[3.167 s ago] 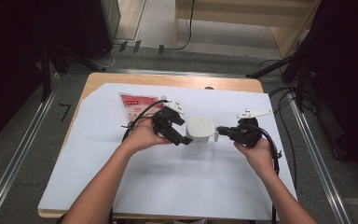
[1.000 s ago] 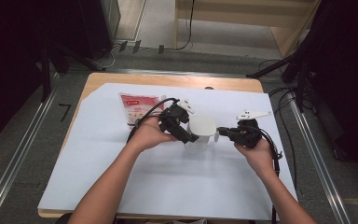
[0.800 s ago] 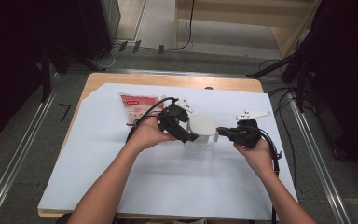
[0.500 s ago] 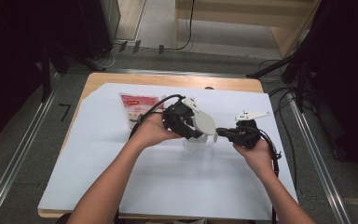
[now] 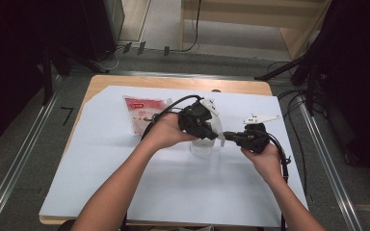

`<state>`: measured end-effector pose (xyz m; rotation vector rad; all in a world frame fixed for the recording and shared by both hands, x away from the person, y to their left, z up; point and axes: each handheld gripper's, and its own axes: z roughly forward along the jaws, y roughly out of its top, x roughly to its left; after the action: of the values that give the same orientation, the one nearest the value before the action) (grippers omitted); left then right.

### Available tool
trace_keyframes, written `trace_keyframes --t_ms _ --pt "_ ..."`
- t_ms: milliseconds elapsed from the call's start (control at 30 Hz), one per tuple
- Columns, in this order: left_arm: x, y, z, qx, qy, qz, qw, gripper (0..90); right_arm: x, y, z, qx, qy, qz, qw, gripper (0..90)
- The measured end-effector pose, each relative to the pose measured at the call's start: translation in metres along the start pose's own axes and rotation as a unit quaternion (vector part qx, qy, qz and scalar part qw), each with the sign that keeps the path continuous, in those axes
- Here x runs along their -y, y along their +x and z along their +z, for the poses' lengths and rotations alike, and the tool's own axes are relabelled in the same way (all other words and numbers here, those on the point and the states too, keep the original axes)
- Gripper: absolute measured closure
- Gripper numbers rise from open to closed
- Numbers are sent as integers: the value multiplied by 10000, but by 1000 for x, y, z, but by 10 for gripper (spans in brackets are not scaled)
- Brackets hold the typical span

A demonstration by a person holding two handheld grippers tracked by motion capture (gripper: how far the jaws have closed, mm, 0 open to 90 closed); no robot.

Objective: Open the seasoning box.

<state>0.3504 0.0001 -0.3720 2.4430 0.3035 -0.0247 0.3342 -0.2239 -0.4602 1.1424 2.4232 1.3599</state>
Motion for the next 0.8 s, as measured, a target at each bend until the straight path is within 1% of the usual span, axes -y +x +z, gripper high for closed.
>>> trace_keyframes --t_ms 33,100,233,333,400,500,567,633,800 --pt "-2 0 0 26 -32 -11 10000 826 0 0 0 0 -3 -4 10000 900" --pt "-5 -1 -1 62 -14 20 10000 849 0 0 0 8 -10 -10 10000 900" --pt "-12 -3 2 62 110 77 9999 880 0 0 0 13 -9 -15 10000 900" --pt "-16 -5 6 52 118 105 9999 883 0 0 0 17 -5 -28 10000 900" --pt "-18 -5 8 61 95 88 9999 883 0 0 0 25 -6 -28 10000 900" --pt "-21 -5 11 87 117 137 9998 883 0 1 0 37 -2 -14 10000 900" --pt "-21 -5 13 79 75 92 9999 882 1 1 0 48 -8 -22 10000 900" --pt "-21 -4 13 99 71 97 9999 881 1 1 0 51 -10 -20 10000 900" --pt "-21 -5 13 72 71 102 9999 881 1 0 0 28 -28 -22 10000 900"
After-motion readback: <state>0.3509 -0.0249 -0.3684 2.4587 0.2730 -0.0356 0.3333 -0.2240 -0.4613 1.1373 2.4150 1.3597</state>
